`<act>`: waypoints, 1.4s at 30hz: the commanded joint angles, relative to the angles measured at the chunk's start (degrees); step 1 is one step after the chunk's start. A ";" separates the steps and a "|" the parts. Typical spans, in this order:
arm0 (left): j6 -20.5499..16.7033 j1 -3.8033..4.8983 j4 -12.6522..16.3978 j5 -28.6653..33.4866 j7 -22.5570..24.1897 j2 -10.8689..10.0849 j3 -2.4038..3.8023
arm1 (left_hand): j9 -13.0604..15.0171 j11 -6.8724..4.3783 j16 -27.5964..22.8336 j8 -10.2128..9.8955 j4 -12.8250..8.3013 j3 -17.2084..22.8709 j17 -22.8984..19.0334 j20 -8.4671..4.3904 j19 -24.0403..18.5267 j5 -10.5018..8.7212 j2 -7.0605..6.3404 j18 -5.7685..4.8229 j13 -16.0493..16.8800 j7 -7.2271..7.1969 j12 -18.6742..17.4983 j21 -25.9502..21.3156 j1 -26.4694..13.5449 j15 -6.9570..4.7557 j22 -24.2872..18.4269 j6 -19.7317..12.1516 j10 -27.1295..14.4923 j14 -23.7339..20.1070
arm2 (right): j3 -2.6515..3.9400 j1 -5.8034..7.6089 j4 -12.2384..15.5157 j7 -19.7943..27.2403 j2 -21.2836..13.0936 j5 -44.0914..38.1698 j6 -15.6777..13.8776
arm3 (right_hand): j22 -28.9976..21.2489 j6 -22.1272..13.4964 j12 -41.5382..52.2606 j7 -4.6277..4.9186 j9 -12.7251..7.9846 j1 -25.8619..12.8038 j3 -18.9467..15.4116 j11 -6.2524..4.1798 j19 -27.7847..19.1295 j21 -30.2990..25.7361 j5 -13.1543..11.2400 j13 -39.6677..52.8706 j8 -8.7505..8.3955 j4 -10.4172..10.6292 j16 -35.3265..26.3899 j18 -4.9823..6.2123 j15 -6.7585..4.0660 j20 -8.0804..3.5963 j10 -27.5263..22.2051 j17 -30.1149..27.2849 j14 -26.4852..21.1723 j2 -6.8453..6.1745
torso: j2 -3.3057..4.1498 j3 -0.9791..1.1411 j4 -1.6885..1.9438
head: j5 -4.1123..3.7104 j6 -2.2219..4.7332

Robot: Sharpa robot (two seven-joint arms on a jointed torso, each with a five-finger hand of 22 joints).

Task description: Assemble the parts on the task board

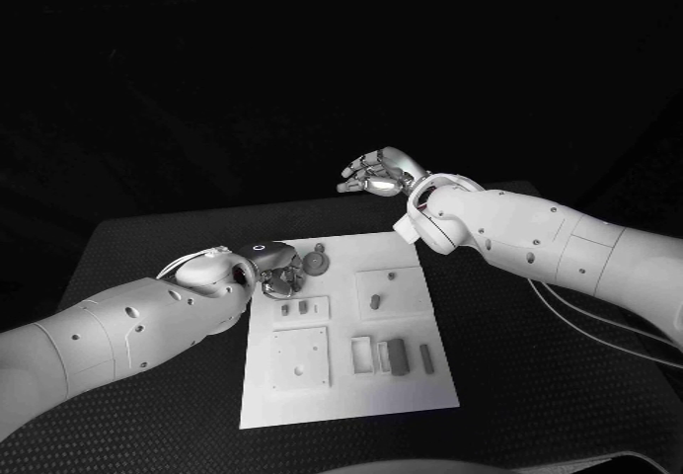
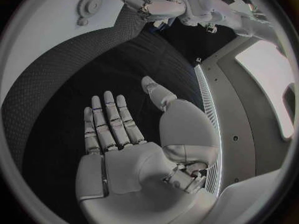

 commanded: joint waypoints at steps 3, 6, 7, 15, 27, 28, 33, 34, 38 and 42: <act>1.11 -0.90 -0.27 -1.76 0.00 -0.16 -0.60 | 0.00 0.05 0.13 0.29 0.00 0.32 0.10 -0.37 0.25 0.07 0.23 2.50 0.03 -0.01 -0.23 0.15 -0.01 -0.08 0.94 0.67 0.44 0.38 | 0.02 -0.02 0.01 0.58 -0.05 -0.14 0.68 | 0.10 -0.26 -0.39 2.44 -0.08 -0.13 -0.09 0.03 0.36 -0.29 -0.11 -0.07 0.35 -0.12 -0.05 -0.23 0.07 -0.03 0.51 -0.06 -0.30 0.44 | 0.03 0.01 0.00 | -0.11 -0.12; 0.47 -0.91 -0.24 -1.75 0.30 -0.19 -0.61 | 0.00 0.03 0.17 0.32 0.01 0.32 0.13 -0.39 0.30 0.08 0.21 2.49 0.05 -0.03 -0.24 0.17 0.01 -0.11 0.98 0.73 0.53 0.42 | 0.02 -0.02 0.04 0.52 -0.09 -0.14 0.78 | 0.10 -0.27 -0.39 2.45 -0.08 -0.14 -0.10 0.03 0.36 -0.30 -0.11 -0.08 0.35 -0.12 -0.05 -0.23 0.07 -0.03 0.51 -0.07 -0.30 0.44 | -0.01 -0.02 0.07 | -0.17 -0.13; 0.10 -0.91 -0.23 -1.67 0.43 -0.17 -0.62 | -0.01 0.02 0.18 0.33 0.02 0.31 0.15 -0.39 0.33 0.08 0.19 2.49 0.06 -0.04 -0.25 0.18 -0.01 -0.11 0.99 0.75 0.56 0.44 | 0.02 -0.02 0.04 0.46 -0.09 -0.14 0.87 | 0.11 -0.27 -0.39 2.45 -0.09 -0.14 -0.10 0.03 0.37 -0.30 -0.11 -0.08 0.35 -0.12 -0.05 -0.23 0.07 -0.03 0.51 -0.07 -0.30 0.43 | -0.02 -0.03 0.09 | -0.22 -0.13; -0.83 -0.91 -0.13 -0.61 1.02 -0.23 -0.62 | -0.16 0.10 0.09 0.09 0.01 0.30 0.18 -0.40 0.26 0.25 -0.17 2.43 0.03 0.11 -0.62 0.11 -0.06 -0.05 1.06 0.36 0.31 0.36 | 0.02 -0.02 0.01 0.47 -0.08 -0.14 0.75 | 0.12 -0.28 -0.40 2.46 -0.10 -0.17 -0.12 0.04 0.37 -0.32 -0.11 -0.11 0.35 -0.11 -0.06 -0.22 0.07 -0.02 0.51 -0.08 -0.32 0.42 | 0.01 -0.01 0.00 | -0.18 0.04; -1.77 -0.91 -0.27 -0.15 -0.10 -0.44 -0.62 | -1.18 0.89 -0.07 -1.85 -0.09 -0.59 0.40 0.11 -0.45 0.51 -4.01 2.57 0.00 1.67 -2.23 -0.27 1.61 0.71 1.16 -3.35 -1.38 -0.32 | 0.01 -0.03 0.00 0.36 -0.16 -0.14 0.75 | 0.14 -0.31 -0.41 2.47 -0.12 -0.20 -0.15 0.04 0.36 -0.36 -0.11 -0.15 0.35 -0.12 -0.07 -0.22 0.08 -0.01 0.51 -0.09 -0.34 0.35 | 0.00 0.04 0.02 | -0.20 -0.01; -1.99 -0.91 -0.26 -0.15 -0.23 -0.47 -0.62 | -1.30 0.99 -0.11 -2.08 -0.09 -0.77 0.41 0.21 -0.56 0.50 -4.28 2.60 0.01 1.90 -2.37 -0.33 1.69 0.81 1.16 -3.83 -1.57 -0.44 | 0.01 -0.03 -0.01 0.32 -0.18 -0.14 0.75 | 0.14 -0.32 -0.41 2.47 -0.12 -0.20 -0.15 0.04 0.36 -0.37 -0.11 -0.16 0.35 -0.12 -0.07 -0.22 0.08 -0.01 0.51 -0.09 -0.34 0.35 | 0.00 0.05 0.01 | -0.19 -0.03; -2.08 -0.91 -0.26 -0.15 -0.66 -0.54 -0.62 | -1.82 1.24 -0.16 -3.11 -0.09 -1.37 0.49 0.50 -0.77 0.49 -4.97 2.78 0.19 2.80 -2.76 -0.52 2.38 1.05 1.13 -6.06 -1.94 -0.70 | 0.01 -0.03 -0.03 0.12 -0.21 -0.16 0.90 | 0.17 -0.42 -0.47 2.51 -0.17 -0.21 -0.19 0.07 0.34 -0.43 -0.11 -0.23 0.31 -0.15 -0.10 -0.23 0.09 0.00 0.44 -0.12 -0.40 0.24 | 0.00 0.06 -0.02 | -0.24 0.04; -2.24 -0.91 -0.26 -0.15 -0.73 -0.56 -0.62 | -1.85 1.26 -0.16 -3.16 -0.09 -1.42 0.49 0.52 -0.77 0.48 -4.99 2.79 0.20 2.83 -2.79 -0.53 2.39 1.07 1.13 -6.19 -1.98 -0.70 | 0.01 -0.03 -0.02 0.10 -0.22 -0.16 0.90 | 0.18 -0.44 -0.48 2.52 -0.18 -0.20 -0.18 0.08 0.33 -0.44 -0.11 -0.25 0.30 -0.16 -0.10 -0.23 0.09 0.00 0.42 -0.12 -0.42 0.23 | 0.00 0.05 -0.01 | -0.27 0.05; -2.59 -0.91 -0.41 -0.15 -0.78 -0.70 -0.60 | -2.15 1.37 -0.19 -3.79 -0.08 -1.69 0.52 0.64 -0.77 0.32 -5.15 2.88 0.29 3.10 -3.00 -0.61 2.60 1.18 1.11 -7.59 -2.21 -0.74 | 0.01 -0.03 -0.05 0.10 -0.20 -0.18 0.92 | 0.20 -0.49 -0.51 2.53 -0.20 -0.20 -0.19 0.09 0.32 -0.48 -0.11 -0.29 0.29 -0.17 -0.12 -0.23 0.10 0.01 0.40 -0.14 -0.46 0.21 | 0.02 0.03 0.02 | -0.38 0.05; -2.72 -0.91 -0.54 -0.15 -0.80 -0.79 -0.60 | -2.17 1.41 -0.20 -3.83 -0.08 -1.76 0.53 0.66 -0.76 0.30 -5.22 2.91 0.31 3.14 -3.07 -0.62 2.67 1.22 1.11 -7.75 -2.31 -0.74 | 0.01 -0.04 -0.08 0.12 -0.20 -0.19 0.92 | 0.21 -0.51 -0.52 2.54 -0.21 -0.20 -0.19 0.10 0.31 -0.49 -0.11 -0.31 0.28 -0.17 -0.13 -0.23 0.11 0.01 0.39 -0.15 -0.47 0.20 | 0.01 0.03 -0.01 | -0.41 0.06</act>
